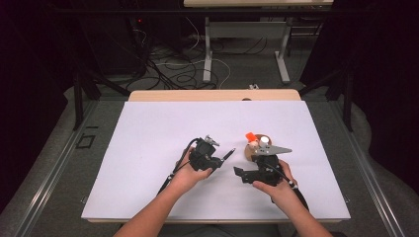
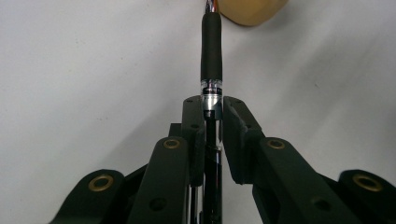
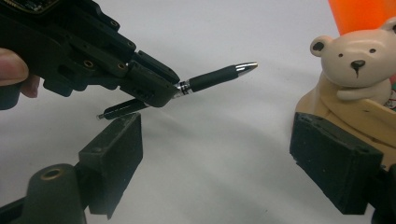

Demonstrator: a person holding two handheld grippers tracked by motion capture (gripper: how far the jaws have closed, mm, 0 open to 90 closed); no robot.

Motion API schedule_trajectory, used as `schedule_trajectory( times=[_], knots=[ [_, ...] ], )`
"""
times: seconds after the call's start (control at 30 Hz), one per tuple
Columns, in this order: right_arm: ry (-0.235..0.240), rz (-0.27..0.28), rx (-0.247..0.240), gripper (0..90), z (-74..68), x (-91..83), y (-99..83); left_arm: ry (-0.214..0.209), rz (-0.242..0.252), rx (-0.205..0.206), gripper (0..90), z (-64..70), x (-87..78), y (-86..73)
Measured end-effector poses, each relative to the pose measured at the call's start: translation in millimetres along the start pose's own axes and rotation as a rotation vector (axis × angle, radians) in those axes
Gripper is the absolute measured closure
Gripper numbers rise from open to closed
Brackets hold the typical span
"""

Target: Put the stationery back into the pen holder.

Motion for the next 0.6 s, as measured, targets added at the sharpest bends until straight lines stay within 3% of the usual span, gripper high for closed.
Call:
schedule_trajectory(
  times=[0.17, 0.33, 0.6],
  knots=[
    [0.008, 0.014, 0.031, 17.2, 0.7, 0.0, 1.8, -0.026, 0.048, -0.043, 79.5, -2.5, -7.1, 0.1],
    [0.013, 0.018, 0.049, 17.3, 1.4, 0.6, 1.5, -0.054, 0.136, -0.131, 79.4, -0.7, -11.0, -1.7],
    [0.030, 0.030, 0.069, 17.4, 0.3, 3.6, 4.4, -0.075, 0.218, -0.186, 79.5, -1.4, -21.4, -2.9]
  ],
)
Point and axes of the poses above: each handheld gripper's, and its own axes: x roughly forward along the jaws, y roughly out of its top, z roughly to its right, the point moved 3 cm from there along x, roughly forward along the jaws, and after that the axes turned 7 degrees about -x, right-handed, at the moved point
